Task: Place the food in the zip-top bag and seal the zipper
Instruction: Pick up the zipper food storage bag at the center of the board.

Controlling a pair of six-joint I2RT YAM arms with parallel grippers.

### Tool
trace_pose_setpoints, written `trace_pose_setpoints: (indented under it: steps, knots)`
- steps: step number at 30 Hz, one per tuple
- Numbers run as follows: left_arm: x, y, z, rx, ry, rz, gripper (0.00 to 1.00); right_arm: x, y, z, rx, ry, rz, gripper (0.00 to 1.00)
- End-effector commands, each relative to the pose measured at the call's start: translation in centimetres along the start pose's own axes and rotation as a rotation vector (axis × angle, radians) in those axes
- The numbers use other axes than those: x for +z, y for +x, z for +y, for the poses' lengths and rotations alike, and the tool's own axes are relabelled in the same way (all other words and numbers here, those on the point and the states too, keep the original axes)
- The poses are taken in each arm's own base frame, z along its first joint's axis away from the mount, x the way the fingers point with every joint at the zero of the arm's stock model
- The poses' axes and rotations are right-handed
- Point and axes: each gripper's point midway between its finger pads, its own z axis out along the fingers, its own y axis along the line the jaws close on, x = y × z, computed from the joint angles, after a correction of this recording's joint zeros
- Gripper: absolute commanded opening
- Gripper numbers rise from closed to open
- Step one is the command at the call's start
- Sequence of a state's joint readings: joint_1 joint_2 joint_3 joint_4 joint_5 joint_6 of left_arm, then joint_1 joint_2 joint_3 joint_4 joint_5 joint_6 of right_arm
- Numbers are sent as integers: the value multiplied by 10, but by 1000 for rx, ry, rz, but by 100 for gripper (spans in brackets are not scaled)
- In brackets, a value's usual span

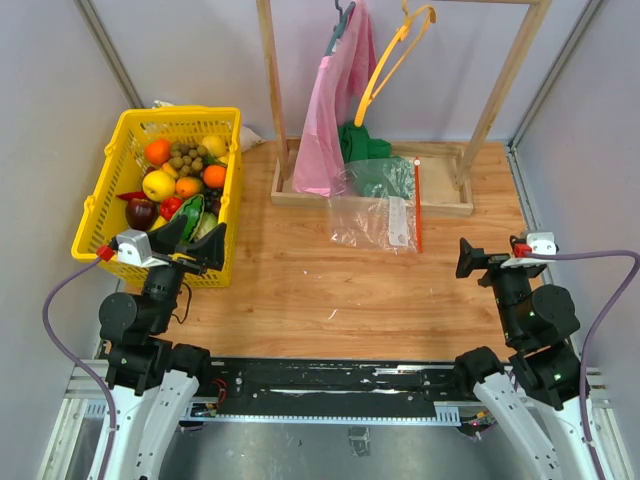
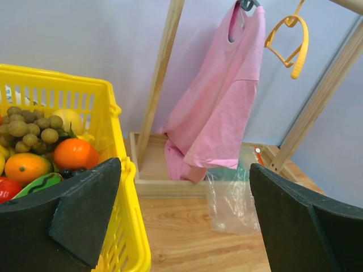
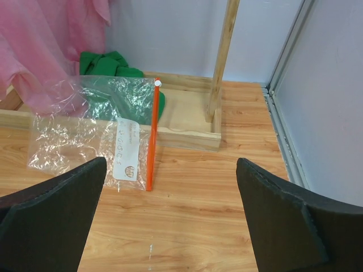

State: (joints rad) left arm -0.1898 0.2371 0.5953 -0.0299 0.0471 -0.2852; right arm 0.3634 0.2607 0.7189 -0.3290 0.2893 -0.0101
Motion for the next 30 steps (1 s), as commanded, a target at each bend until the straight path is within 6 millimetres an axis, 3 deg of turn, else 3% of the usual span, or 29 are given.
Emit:
trace_pose_setpoints:
  steps: [1,10,18,24,30]
  knots:
    - [-1,-10,-6,-7,27,-40,99,3,-7,2,42,-1,-25,98]
    - [7,-10,-15,-20,66,10,99,17,3,16,99,-36,43,98]
    - [20,-7,-18,-54,69,57,99,53,12,56,170,-160,140,98]
    - [28,-2,-13,-74,41,64,99,96,47,79,201,-228,266,98]
    - [32,0,-9,-23,30,87,99,141,87,71,434,-302,354,98]
